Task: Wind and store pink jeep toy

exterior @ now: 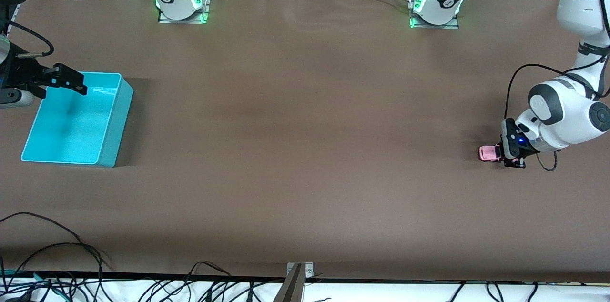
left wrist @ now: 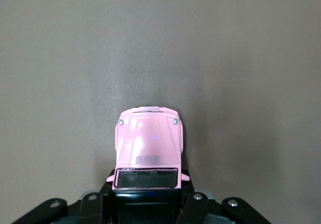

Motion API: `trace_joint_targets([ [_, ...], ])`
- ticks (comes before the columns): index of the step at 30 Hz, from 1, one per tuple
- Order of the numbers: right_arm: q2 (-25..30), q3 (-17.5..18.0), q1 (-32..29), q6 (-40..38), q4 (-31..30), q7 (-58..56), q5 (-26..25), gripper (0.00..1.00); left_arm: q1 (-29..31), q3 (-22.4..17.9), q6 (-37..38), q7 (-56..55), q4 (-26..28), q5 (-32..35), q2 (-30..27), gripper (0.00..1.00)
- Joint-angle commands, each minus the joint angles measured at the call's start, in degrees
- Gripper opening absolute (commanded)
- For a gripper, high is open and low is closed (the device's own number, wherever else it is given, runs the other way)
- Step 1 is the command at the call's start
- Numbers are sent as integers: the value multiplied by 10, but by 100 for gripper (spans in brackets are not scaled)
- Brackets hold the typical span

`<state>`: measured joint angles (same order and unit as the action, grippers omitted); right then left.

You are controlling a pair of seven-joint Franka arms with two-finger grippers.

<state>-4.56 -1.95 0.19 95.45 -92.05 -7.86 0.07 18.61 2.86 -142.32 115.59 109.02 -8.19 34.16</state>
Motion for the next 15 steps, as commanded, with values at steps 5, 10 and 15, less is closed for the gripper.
trace_joint_targets([
  [5, -6, 2, 0, -4, 16, 5, -9, 100, 29, -6, -6, 38, -21, 17, 51, 0],
  [10, -6, 2, 0, -4, 16, 5, -9, 100, 38, -6, -6, 38, -30, 34, 51, 0],
  [15, -6, 1, 0, -4, 16, 5, -9, 100, 49, -6, -6, 39, -33, 38, 53, 0],
])
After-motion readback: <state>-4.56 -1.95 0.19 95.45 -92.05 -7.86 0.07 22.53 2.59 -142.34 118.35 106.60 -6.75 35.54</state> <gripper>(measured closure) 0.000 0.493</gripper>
